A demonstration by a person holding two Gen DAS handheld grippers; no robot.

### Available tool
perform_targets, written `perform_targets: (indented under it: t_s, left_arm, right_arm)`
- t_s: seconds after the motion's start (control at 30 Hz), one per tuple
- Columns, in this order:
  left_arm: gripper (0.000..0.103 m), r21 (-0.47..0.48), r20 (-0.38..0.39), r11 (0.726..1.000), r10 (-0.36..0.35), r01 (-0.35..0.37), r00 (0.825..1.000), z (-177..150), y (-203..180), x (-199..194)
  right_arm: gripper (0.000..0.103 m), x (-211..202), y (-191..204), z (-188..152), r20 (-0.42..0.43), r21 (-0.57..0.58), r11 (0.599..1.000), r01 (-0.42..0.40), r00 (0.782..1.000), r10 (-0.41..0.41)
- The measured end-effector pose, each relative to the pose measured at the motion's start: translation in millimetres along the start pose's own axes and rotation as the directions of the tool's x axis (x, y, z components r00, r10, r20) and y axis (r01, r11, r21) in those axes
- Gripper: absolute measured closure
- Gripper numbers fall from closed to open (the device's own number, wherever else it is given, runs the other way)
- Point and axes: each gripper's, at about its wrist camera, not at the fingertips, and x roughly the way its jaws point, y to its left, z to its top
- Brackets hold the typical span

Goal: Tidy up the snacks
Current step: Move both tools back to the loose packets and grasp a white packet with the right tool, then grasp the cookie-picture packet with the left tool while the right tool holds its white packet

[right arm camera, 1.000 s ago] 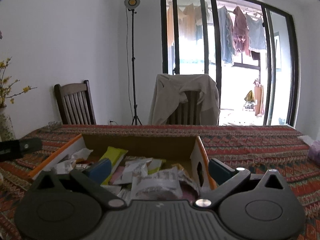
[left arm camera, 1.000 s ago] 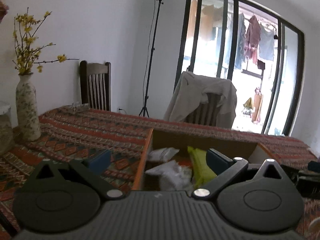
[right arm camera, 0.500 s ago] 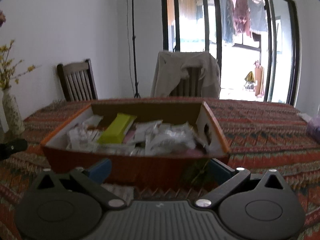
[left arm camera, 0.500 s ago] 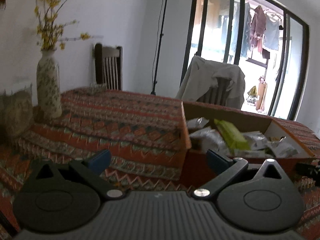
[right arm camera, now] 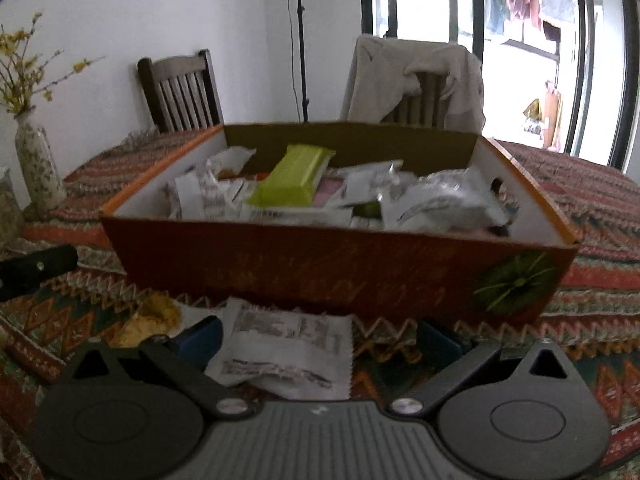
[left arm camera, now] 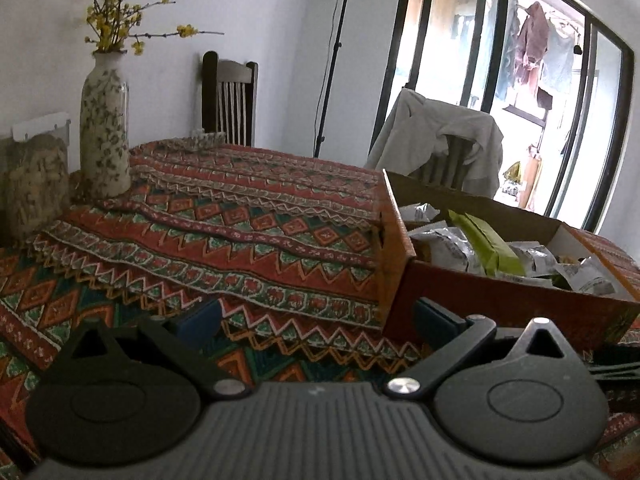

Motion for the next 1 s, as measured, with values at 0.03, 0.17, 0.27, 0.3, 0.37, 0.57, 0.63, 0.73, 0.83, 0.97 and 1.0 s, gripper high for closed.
perform_targets:
  t_s: [0.03,0.17,0.27,0.3,0.37,0.57,0.63,0.73,0.83,0.97,1.0]
  left_arm:
    - [0.000,-0.001,-0.004,1.000,-0.001,0.001,1.000,0.0,0.0,0.3]
    - [0.000,-0.002,-0.005,1.000,-0.004,0.004,1.000,-0.4,-0.2,0.0]
    - [0.000,0.000,-0.010,1.000,-0.004,0.004,1.000,-0.8,-1.3,0.6]
    - [0.000,0.000,-0.014,1.000,-0.003,0.003,1.000,-0.9,-1.3,1.3]
    - [0.000,0.000,-0.021,1.000,-0.001,0.001,1.000,-1.1,-1.5,3.0]
    - [0.000,-0.008,-0.040,1.000,0.006,-0.007,0.999,-2.0,-0.2,7.6]
    - [0.000,-0.015,-0.045,1.000,0.000,0.000,0.999,-2.2,0.8,9.1]
    - [0.000,-0.015,-0.052,1.000,-0.006,0.005,0.999,-2.9,0.9,11.2]
    - [0.000,-0.013,-0.056,1.000,-0.008,0.008,0.998,-3.4,0.1,12.8]
    - [0.000,-0.011,-0.066,1.000,-0.008,0.007,0.998,-4.4,-1.2,15.5]
    - [0.000,-0.009,-0.070,1.000,-0.007,0.006,0.998,-4.6,-1.6,16.1]
  right_arm:
    - [0.000,3.7,0.4,-0.9,-0.009,0.000,1.000,0.005,1.000,-0.005]
    - [0.000,14.2,2.6,-3.2,-0.023,-0.014,0.999,0.032,0.999,-0.032]
    - [0.000,15.8,7.8,-5.0,-0.011,-0.033,0.999,0.026,1.000,-0.027]
    - [0.002,15.1,8.5,-5.5,-0.009,-0.039,0.999,0.019,1.000,-0.019]
    - [0.005,13.0,9.2,-6.1,0.001,-0.047,0.999,0.008,1.000,-0.008]
    - [0.034,5.6,14.6,-6.8,0.029,-0.092,0.994,-0.051,0.998,0.054]
    - [0.059,3.1,16.8,-6.6,0.037,-0.105,0.991,-0.079,0.996,0.083]
    - [0.080,-0.7,16.4,-6.5,0.046,-0.107,0.991,-0.081,0.995,0.086]
    - [0.086,-7.3,10.3,-8.1,0.062,-0.087,0.992,-0.087,0.994,0.092]
    - [0.087,-23.3,-4.4,-9.9,0.110,-0.067,0.994,-0.087,0.990,0.094]
    - [0.087,-25.6,-7.9,-10.6,0.119,-0.063,0.994,-0.084,0.989,0.091]
